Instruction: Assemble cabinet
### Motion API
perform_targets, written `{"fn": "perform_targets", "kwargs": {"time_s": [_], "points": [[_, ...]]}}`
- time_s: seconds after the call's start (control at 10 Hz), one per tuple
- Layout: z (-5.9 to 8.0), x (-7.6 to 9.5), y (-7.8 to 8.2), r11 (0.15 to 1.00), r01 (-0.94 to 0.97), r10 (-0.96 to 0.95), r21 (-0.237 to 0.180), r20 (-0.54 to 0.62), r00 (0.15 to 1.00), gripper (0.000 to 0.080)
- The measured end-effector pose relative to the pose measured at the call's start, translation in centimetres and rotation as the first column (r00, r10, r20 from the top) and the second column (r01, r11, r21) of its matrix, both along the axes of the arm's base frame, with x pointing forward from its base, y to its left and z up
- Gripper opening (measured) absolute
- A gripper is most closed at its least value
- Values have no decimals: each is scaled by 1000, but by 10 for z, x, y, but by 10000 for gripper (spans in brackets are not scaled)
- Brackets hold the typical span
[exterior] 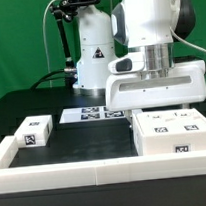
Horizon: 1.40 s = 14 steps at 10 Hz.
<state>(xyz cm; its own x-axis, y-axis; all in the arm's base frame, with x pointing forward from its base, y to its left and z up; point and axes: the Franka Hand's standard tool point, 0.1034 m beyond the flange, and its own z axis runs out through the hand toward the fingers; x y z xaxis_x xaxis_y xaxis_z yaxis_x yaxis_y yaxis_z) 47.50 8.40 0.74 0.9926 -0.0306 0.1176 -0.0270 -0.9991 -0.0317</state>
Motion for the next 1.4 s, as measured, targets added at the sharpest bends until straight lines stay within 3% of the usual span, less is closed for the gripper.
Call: {"fn": "perform_targets", "kwargs": {"time_s": [0.5, 1.2, 1.4], "points": [[-2, -3, 14, 1000, -14, 14, 1, -3, 1000, 796], [-3, 2, 9, 999, -42, 42, -7, 3, 999, 796], [-2, 13, 3, 999, -45, 45, -10, 18, 999, 796]]}}
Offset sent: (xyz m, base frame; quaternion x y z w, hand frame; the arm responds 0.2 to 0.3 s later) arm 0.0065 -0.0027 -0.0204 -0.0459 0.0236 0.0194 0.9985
